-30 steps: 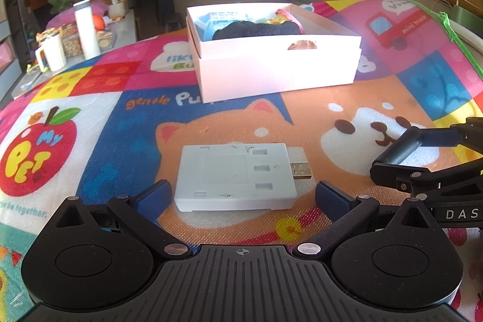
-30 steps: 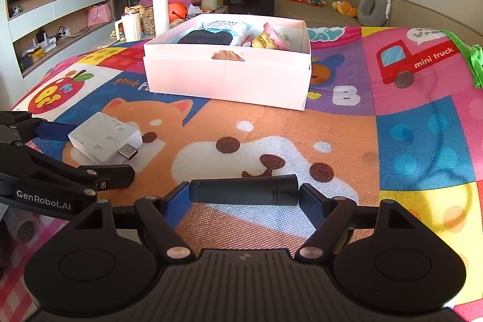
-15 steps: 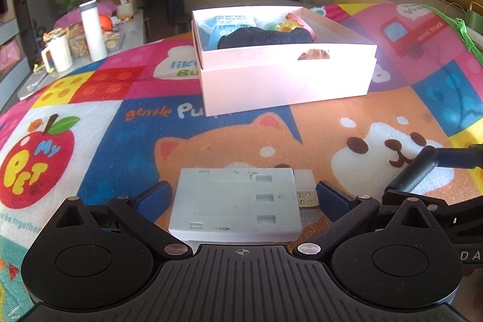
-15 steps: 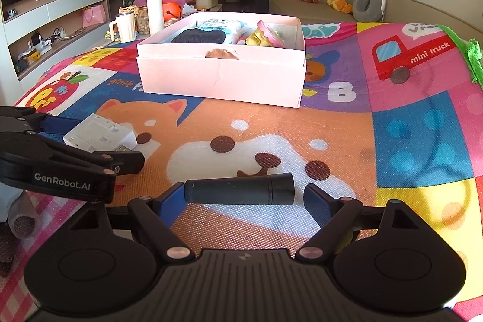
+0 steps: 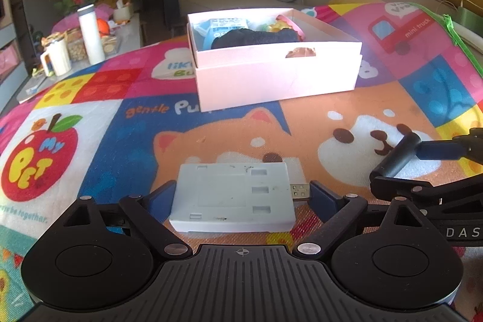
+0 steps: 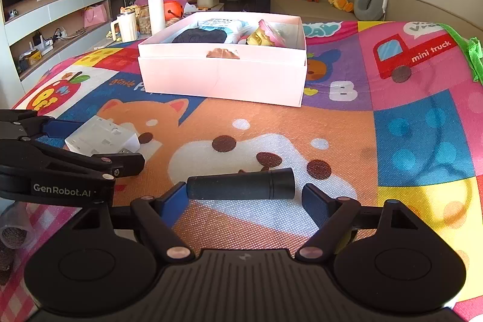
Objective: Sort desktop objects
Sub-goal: 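Drop the stick into the pink box with right tool while left tool drops the white device in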
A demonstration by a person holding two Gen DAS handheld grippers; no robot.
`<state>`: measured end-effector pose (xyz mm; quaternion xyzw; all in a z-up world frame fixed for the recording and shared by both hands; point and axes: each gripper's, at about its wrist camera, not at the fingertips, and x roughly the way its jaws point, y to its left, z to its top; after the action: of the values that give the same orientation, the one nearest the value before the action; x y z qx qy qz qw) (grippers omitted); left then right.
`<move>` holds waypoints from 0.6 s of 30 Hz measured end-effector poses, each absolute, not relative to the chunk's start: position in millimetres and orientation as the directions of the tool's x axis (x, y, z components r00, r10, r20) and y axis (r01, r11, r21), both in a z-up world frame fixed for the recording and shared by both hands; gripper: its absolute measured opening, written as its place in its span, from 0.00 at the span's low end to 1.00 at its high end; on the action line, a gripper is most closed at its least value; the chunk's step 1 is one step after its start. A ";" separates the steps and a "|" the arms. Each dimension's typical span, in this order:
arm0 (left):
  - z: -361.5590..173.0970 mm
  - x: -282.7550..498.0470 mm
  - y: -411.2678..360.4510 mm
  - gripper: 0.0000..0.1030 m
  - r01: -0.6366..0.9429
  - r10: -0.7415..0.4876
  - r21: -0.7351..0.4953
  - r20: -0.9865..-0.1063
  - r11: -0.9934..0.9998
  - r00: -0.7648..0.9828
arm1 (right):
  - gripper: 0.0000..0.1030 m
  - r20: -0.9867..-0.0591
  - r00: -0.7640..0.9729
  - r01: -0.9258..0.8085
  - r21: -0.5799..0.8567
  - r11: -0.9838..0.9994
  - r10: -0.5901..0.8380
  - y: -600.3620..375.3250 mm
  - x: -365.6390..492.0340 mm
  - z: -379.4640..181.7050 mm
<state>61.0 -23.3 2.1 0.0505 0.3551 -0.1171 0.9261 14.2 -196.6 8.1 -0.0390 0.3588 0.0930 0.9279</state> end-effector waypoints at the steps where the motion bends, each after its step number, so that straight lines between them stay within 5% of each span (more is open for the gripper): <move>1: 2.8 57.0 -21.8 0.92 0.257 -0.185 0.010 -0.669 0.966 0.720 | 0.73 -0.681 0.716 -0.212 -0.004 0.977 0.153 -195.9 12.0 9.7; 9: 45.9 21.1 -16.9 0.92 0.338 -0.269 0.006 -0.591 0.941 0.760 | 0.72 -0.669 0.723 -0.267 -0.043 0.963 0.171 -206.1 -22.0 44.9; 13: 89.7 34.6 -21.5 0.92 0.359 -0.301 0.036 -0.472 0.933 0.828 | 0.72 -0.583 0.801 -0.238 -0.103 0.966 0.135 -219.0 -21.5 87.1; 18: 136.1 88.1 -28.9 0.92 0.350 -0.315 0.058 -0.320 0.935 0.894 | 0.72 -0.475 0.855 -0.209 0.050 0.977 0.208 -242.6 26.4 163.3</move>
<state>88.1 -28.9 136.1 0.0571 0.1545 -0.1712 0.9714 26.4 -242.6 163.3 -0.0017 0.2465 0.1083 0.9631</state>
